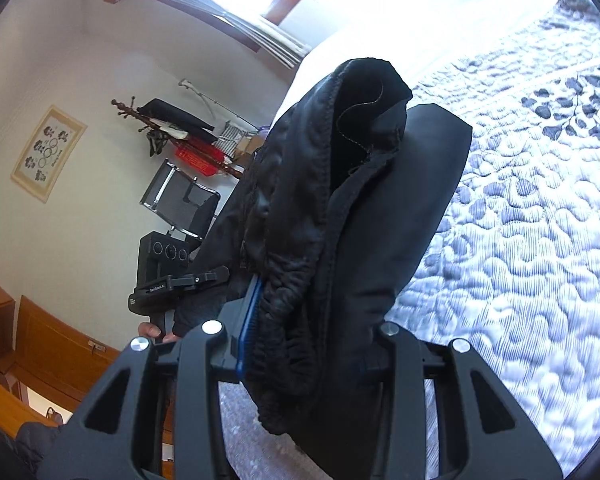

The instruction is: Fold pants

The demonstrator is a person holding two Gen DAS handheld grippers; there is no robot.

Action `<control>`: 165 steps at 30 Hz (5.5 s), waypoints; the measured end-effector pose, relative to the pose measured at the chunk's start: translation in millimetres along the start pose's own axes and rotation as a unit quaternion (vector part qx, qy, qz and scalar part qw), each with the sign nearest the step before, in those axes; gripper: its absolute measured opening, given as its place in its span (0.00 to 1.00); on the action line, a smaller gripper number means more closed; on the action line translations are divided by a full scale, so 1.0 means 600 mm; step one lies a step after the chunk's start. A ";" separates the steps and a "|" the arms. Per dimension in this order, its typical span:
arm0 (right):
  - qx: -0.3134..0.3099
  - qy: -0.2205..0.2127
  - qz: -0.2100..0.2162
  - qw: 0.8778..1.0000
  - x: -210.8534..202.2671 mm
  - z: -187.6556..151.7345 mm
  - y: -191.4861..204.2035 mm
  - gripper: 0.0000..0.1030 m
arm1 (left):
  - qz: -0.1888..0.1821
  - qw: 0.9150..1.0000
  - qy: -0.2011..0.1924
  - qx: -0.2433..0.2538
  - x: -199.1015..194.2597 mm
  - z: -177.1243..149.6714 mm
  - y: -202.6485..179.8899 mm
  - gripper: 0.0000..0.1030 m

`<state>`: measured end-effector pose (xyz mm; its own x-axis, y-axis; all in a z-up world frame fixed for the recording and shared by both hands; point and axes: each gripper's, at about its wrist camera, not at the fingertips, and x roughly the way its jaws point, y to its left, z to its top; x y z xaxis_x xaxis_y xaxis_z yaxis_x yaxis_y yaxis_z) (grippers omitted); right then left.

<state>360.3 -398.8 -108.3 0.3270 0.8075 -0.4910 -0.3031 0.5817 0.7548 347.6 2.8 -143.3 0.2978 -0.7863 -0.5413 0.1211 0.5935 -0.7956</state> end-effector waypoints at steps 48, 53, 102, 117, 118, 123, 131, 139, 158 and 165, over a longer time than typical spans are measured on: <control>0.087 0.005 0.032 0.996 -0.004 -0.065 -0.143 0.62 | 0.024 1.000 -0.007 0.010 0.034 -0.076 0.108 0.79; 0.086 -0.013 0.009 0.996 -0.048 -0.092 -0.138 0.65 | 0.035 0.999 -0.017 -0.002 0.005 -0.093 0.109 0.80; -0.097 -0.092 -0.335 0.933 -0.103 -0.272 0.236 0.88 | 0.351 0.903 -0.177 0.172 -0.130 -0.314 -0.165 0.96; -0.099 -0.072 -0.341 0.932 -0.064 -0.283 0.246 0.89 | 0.344 0.901 -0.182 0.190 -0.143 -0.329 -0.193 0.96; -0.098 -0.072 -0.344 0.931 -0.062 -0.282 0.244 0.89 | 0.347 0.900 -0.182 0.191 -0.142 -0.329 -0.193 0.96; -0.087 -0.069 -0.355 0.928 -0.054 -0.275 0.231 0.89 | 0.358 0.895 -0.179 0.196 -0.136 -0.324 -0.186 0.96; -0.074 -0.061 -0.392 0.915 -0.045 -0.269 0.220 0.89 | 0.365 0.895 -0.167 0.194 -0.121 -0.319 -0.172 0.96; -0.080 -0.055 -0.406 0.909 -0.039 -0.269 0.215 0.89 | 0.376 0.892 -0.160 0.192 -0.110 -0.316 -0.156 0.96; -0.090 -0.053 -0.413 0.905 -0.041 -0.269 0.217 0.89 | 0.357 0.903 -0.161 0.176 -0.113 -0.308 -0.143 0.96; -0.094 -0.051 -0.412 0.905 -0.040 -0.269 0.217 0.89 | 0.359 0.902 -0.164 0.176 -0.115 -0.307 -0.144 0.96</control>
<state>168.5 -326.4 -68.6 0.5897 0.0841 -0.8033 -0.0617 0.9963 0.0590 142.2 -25.8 -87.5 0.6759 -0.1200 -0.7272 0.0622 0.9924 -0.1060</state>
